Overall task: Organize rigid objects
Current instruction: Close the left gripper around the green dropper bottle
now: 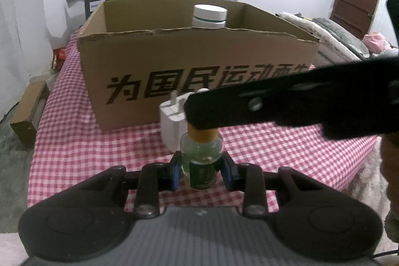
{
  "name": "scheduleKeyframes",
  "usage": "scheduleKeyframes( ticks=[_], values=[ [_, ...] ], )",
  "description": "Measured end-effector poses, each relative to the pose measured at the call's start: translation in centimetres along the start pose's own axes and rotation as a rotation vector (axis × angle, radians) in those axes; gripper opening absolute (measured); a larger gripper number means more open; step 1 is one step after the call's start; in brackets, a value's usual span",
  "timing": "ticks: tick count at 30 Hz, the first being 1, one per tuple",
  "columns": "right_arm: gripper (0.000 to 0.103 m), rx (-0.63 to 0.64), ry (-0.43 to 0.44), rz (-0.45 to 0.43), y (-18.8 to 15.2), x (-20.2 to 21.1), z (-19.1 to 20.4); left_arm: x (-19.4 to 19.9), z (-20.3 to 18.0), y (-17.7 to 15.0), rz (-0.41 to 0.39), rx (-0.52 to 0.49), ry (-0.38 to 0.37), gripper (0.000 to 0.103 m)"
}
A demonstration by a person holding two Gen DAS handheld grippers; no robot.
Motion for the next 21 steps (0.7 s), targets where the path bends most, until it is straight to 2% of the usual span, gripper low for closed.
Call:
scheduleKeyframes(
  ticks=[8,21],
  values=[
    [0.025,-0.036,-0.028,0.027,-0.9,-0.1,-1.6,-0.8,-1.6,0.2,0.001,-0.026,-0.020,0.033],
    [0.024,-0.042,-0.041,0.027,-0.8,0.4,-2.0,-1.2,-2.0,0.2,0.013,-0.036,-0.026,0.034]
  ],
)
Point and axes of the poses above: each gripper's, at about its wrist camera, not at the fingertips, and x roughly against the way its jaws point, z to its left, y to its top, the point moved 6 cm from there along -x, roughly the way its jaws point, and after that the axes turned 6 degrees about -y, right-handed, at the moved point
